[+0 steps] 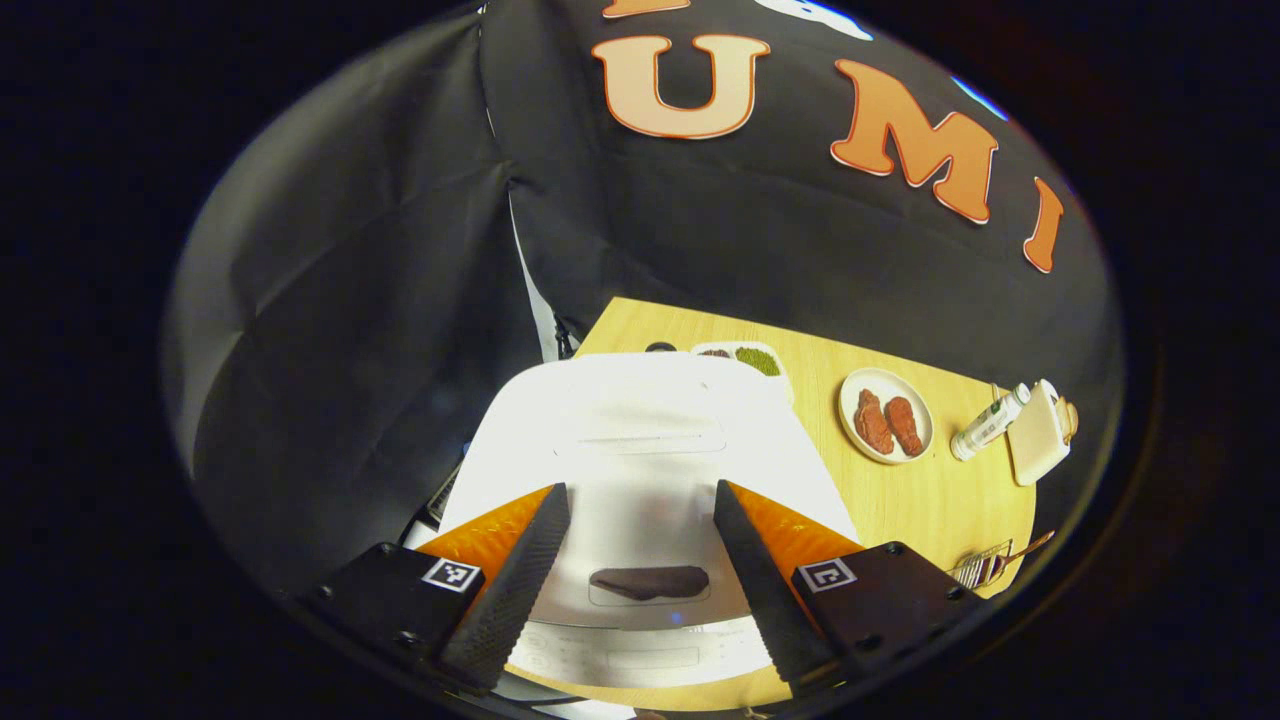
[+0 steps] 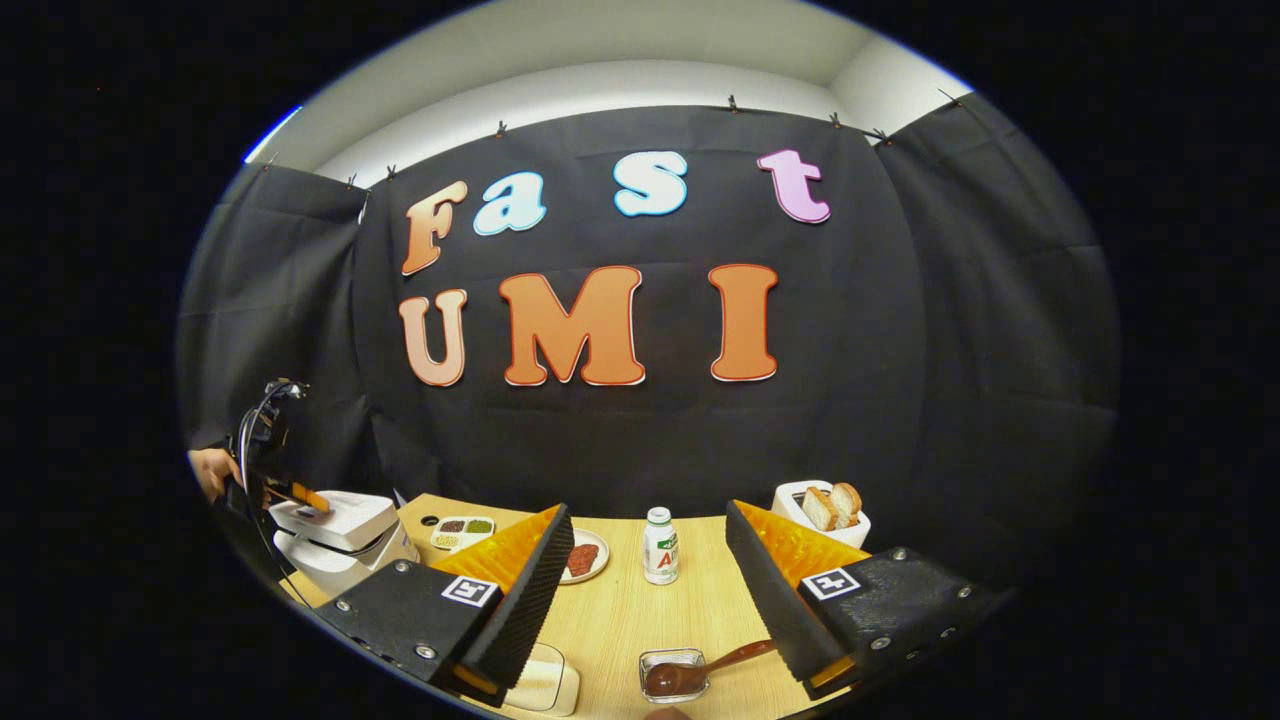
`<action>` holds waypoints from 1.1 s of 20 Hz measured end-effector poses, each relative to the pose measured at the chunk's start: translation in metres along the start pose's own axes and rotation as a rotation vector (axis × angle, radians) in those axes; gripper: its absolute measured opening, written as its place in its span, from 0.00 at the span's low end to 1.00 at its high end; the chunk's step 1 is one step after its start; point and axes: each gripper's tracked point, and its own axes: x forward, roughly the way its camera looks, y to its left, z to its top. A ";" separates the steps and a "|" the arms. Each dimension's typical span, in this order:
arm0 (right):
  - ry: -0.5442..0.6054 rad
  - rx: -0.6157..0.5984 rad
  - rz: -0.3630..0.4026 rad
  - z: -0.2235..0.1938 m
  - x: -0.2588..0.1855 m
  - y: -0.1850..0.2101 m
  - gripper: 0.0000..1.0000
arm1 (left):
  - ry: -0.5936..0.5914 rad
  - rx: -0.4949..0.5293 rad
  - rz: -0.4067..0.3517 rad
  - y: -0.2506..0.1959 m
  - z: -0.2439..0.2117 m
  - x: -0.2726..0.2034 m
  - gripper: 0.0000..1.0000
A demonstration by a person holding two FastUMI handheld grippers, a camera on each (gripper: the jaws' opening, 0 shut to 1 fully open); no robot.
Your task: Close the left gripper, press the button to open the rice cooker; take a wooden spoon from the chopstick holder with the right hand, scoop a spoonful of rice and pour it into the rice cooker, then put the wooden spoon back into the chopstick holder.
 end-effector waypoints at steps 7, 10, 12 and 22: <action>0.012 -0.003 0.049 -0.004 0.008 0.017 0.95 | -0.016 -0.014 0.019 0.002 -0.008 0.012 1.00; 0.007 -0.009 0.065 -0.003 0.011 0.022 0.95 | -0.017 -0.056 -0.004 -0.002 -0.007 0.011 1.00; -0.002 -0.006 0.068 0.001 0.015 0.025 0.95 | -0.050 -0.089 -0.049 -0.008 0.001 0.005 1.00; -0.127 -0.121 0.052 0.042 0.024 0.069 0.95 | -0.568 0.075 -0.071 -0.045 0.105 -0.130 0.98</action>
